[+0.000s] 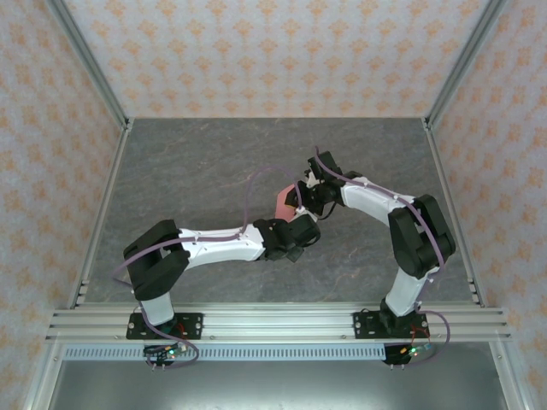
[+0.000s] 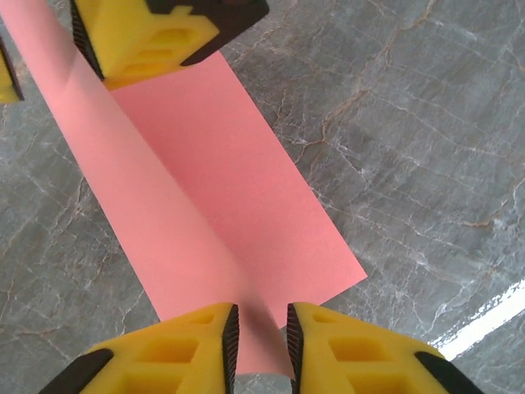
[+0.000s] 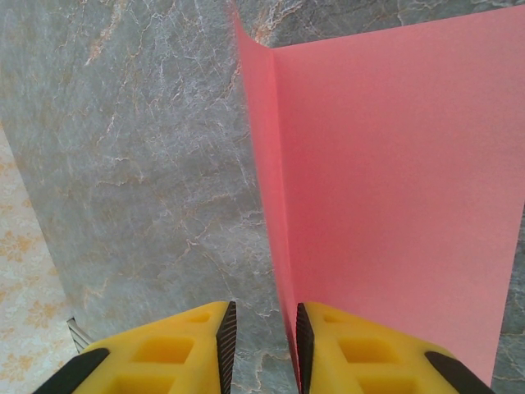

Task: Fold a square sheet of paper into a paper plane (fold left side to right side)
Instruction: Fold the triangle a second time at the center of the table.

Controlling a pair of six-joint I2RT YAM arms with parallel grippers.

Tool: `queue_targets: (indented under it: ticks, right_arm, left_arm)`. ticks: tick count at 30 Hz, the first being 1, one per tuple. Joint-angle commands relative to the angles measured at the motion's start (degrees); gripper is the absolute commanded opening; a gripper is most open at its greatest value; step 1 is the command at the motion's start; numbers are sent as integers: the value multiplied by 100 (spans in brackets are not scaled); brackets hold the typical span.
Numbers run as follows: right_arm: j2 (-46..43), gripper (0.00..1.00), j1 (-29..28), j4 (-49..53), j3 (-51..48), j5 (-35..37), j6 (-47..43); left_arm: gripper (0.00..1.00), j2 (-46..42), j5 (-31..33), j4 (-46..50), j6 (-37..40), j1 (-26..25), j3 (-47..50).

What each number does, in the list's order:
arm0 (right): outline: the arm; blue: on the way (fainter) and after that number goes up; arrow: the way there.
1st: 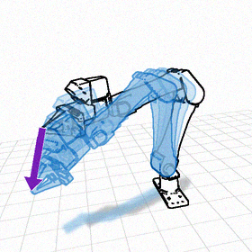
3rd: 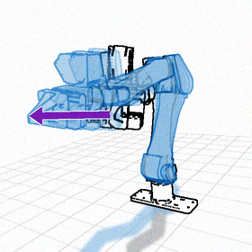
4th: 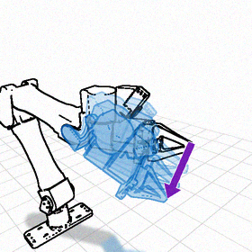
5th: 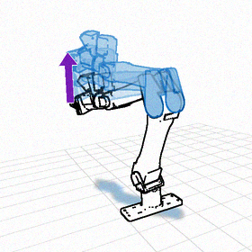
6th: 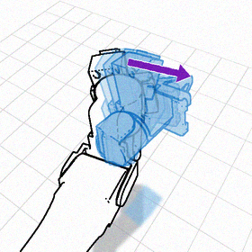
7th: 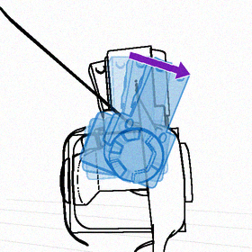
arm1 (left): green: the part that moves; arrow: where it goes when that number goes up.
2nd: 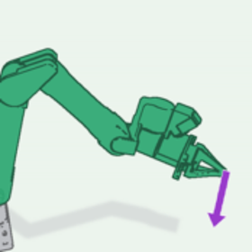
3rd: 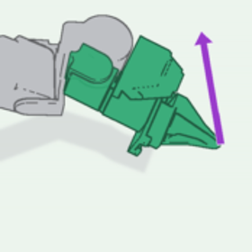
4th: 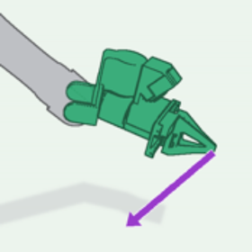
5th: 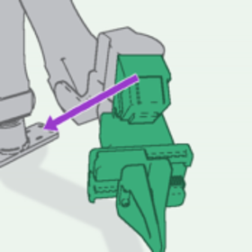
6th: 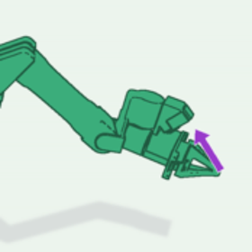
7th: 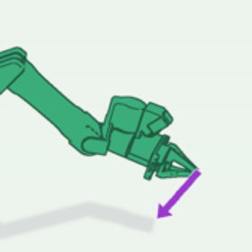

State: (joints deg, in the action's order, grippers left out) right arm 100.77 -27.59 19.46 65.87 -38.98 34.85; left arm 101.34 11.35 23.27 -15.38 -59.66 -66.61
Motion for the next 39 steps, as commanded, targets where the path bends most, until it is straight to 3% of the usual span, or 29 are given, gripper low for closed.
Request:
queue_targets:
  ticks: [1, 7, 13, 17, 21, 26, 32, 36, 39]
  right_arm:
    - [16, 30, 30, 112, -13, 131, -100]
    - [-243, 46, 202, -2, 28, 154, -92]
    - [-707, 61, 629, 21, 71, 143, -127]
    - [-1164, 68, 899, 114, -94, 312, -244]
    - [-1666, 68, 1020, 280, -463, 547, -470]
    - [-2158, 45, 1013, 256, -1261, 427, -587]
    - [-2307, 8, 554, -869, -2450, -20, -22]
    - [-2197, 0, 76, -1620, -2879, 70, 379]
    - [-2041, 0, -207, -1799, -2957, 303, 480]
  left_arm:
    - [17, -30, 306, 111, -65, -28, -97]
    - [4, -149, 262, 57, -104, -22, 70]
    - [1, -253, 162, -59, -150, -20, 192]
    - [0, -287, 59, -58, -175, 45, 192]
    - [0, -390, -285, -155, -231, 233, 290]
    - [0, -561, -1092, -380, -263, 627, 472]
    - [0, -661, -2039, -639, -172, 1100, 664]
    - [0, -680, -2285, -580, -63, 1290, 701]
    - [0, -677, -2374, -539, 5, 1361, 701]
